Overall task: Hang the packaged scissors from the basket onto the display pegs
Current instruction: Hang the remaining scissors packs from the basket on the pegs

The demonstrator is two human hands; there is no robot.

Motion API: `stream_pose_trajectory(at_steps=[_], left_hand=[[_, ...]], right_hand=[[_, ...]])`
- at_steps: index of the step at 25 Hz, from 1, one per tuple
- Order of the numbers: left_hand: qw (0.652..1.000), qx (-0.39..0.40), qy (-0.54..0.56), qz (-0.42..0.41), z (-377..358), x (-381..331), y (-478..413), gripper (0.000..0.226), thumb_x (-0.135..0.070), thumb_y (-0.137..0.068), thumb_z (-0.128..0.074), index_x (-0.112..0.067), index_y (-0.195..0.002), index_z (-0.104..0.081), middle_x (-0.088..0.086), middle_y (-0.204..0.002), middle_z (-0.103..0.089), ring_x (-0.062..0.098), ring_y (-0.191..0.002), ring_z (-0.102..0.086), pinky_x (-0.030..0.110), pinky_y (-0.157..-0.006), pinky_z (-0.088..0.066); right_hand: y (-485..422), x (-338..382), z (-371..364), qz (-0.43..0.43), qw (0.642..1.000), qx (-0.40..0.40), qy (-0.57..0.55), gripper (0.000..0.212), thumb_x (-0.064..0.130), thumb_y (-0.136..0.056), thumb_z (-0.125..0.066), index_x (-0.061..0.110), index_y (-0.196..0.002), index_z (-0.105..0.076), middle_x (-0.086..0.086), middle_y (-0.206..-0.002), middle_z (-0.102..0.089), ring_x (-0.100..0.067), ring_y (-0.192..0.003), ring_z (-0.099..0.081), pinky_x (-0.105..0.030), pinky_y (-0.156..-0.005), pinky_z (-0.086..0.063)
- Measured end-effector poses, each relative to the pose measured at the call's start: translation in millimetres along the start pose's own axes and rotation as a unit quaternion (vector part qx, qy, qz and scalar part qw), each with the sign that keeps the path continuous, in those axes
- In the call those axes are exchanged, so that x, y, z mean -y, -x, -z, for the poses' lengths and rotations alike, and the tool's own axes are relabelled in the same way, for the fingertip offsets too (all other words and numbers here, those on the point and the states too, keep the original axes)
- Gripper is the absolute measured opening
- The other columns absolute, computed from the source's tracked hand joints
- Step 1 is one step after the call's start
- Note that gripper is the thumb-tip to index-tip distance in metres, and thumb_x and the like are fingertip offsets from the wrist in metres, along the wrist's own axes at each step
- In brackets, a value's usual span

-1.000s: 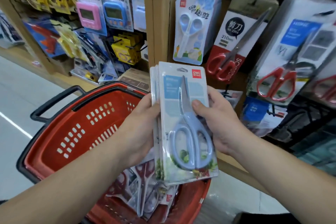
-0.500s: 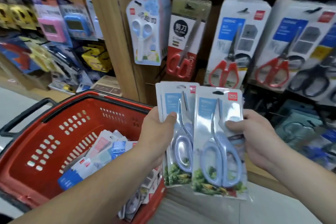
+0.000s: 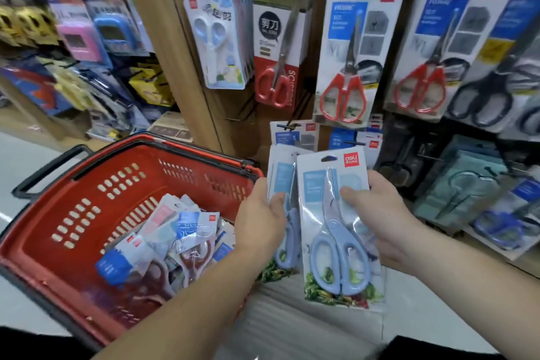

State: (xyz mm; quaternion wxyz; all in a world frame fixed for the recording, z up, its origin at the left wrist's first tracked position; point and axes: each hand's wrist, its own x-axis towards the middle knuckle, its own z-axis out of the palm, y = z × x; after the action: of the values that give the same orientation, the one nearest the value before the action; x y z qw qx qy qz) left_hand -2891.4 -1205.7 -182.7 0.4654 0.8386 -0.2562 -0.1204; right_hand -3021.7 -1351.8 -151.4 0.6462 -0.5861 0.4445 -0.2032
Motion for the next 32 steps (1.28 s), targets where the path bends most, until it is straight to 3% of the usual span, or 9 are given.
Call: stream_pose_trajectory(at_steps=[3,8,11,14,16,21,25,29,32], left_hand=[[1.0,-0.022,0.013,0.001,17,11,-7,0.015,-0.027,-0.105,-0.058,-0.027,-0.12,-0.061,-0.007,-0.104,-0.073,0.019,-0.097,-0.069,0.047,-0.084,-0.06],[1.0,-0.022,-0.003,0.006,57,33,-34,0.02,-0.024,-0.104,-0.06,-0.026,-0.124,-0.062,-0.007,-0.109,-0.073,0.017,-0.102,-0.068,0.047,-0.092,-0.059],[1.0,-0.02,0.011,0.021,74,49,-46,0.018,-0.025,-0.103,-0.061,-0.035,-0.119,-0.062,-0.012,-0.107,-0.073,0.014,-0.103,-0.069,0.047,-0.095,-0.058],[1.0,-0.007,0.025,0.017,87,58,-49,0.018,-0.027,-0.104,-0.061,-0.037,-0.119,-0.062,-0.015,-0.108,-0.072,0.01,-0.103,-0.069,0.044,-0.094,-0.058],[1.0,0.0,0.022,0.005,91,62,-52,0.018,-0.026,-0.105,-0.06,-0.032,-0.121,-0.062,-0.013,-0.107,-0.071,0.009,-0.102,-0.068,0.04,-0.09,-0.058],[1.0,-0.002,0.012,0.002,103,68,-63,0.014,-0.021,-0.105,-0.06,-0.028,-0.117,-0.06,-0.017,-0.102,-0.068,0.006,-0.1,-0.066,0.025,-0.075,-0.051],[1.0,-0.001,-0.01,-0.014,105,63,-64,0.015,-0.023,-0.105,-0.058,-0.024,-0.119,-0.062,-0.006,-0.11,-0.073,0.016,-0.102,-0.069,0.041,-0.087,-0.06],[0.996,-0.013,-0.042,-0.073,91,42,-66,0.01,-0.024,-0.106,-0.055,-0.018,-0.114,-0.057,-0.002,-0.11,-0.073,0.02,-0.096,-0.068,0.043,-0.081,-0.059],[0.998,0.006,-0.039,-0.041,63,26,-72,0.009,-0.023,-0.107,-0.053,-0.015,-0.111,-0.054,0.002,-0.105,-0.07,0.025,-0.091,-0.066,0.045,-0.078,-0.058]], right_hand=[[-4,2,-21,-0.007,1.0,0.01,-0.005,0.02,0.015,-0.101,-0.063,0.03,-0.114,-0.071,0.004,-0.107,-0.078,-0.026,-0.101,-0.073,-0.048,-0.093,-0.06],[-10,8,-55,0.024,0.999,0.027,-0.005,0.01,0.031,-0.105,-0.063,0.025,-0.107,-0.071,0.004,-0.099,-0.079,-0.018,-0.09,-0.076,-0.036,-0.077,-0.061],[-17,4,-72,0.034,0.999,0.028,0.004,0.012,0.021,-0.106,-0.062,0.031,-0.108,-0.069,0.008,-0.104,-0.078,-0.016,-0.097,-0.074,-0.039,-0.083,-0.062],[-17,8,-85,0.015,0.999,0.047,0.005,0.032,0.003,-0.103,-0.06,0.032,-0.113,-0.066,0.008,-0.106,-0.077,-0.015,-0.097,-0.074,-0.034,-0.068,-0.06],[-17,10,-90,0.0,0.999,0.046,-0.008,0.034,0.0,-0.102,-0.059,0.03,-0.114,-0.067,0.006,-0.104,-0.079,-0.015,-0.095,-0.076,-0.034,-0.065,-0.06],[-12,16,-94,0.005,0.999,0.013,-0.047,0.005,0.029,-0.105,-0.064,0.031,-0.107,-0.069,0.009,-0.093,-0.079,-0.008,-0.08,-0.077,-0.028,-0.058,-0.059],[-14,16,-88,0.01,0.999,-0.024,-0.047,0.004,0.035,-0.104,-0.064,0.031,-0.105,-0.066,0.006,-0.098,-0.077,-0.012,-0.089,-0.074,-0.032,-0.065,-0.058],[-25,19,-81,0.027,0.998,-0.048,-0.027,0.001,0.026,-0.106,-0.061,0.027,-0.106,-0.061,0.003,-0.099,-0.072,-0.011,-0.089,-0.07,-0.029,-0.061,-0.054],[-39,22,-76,0.051,0.996,-0.067,-0.004,0.007,0.023,-0.108,-0.058,0.028,-0.103,-0.06,0.001,-0.103,-0.071,-0.01,-0.091,-0.069,-0.026,-0.058,-0.053]])
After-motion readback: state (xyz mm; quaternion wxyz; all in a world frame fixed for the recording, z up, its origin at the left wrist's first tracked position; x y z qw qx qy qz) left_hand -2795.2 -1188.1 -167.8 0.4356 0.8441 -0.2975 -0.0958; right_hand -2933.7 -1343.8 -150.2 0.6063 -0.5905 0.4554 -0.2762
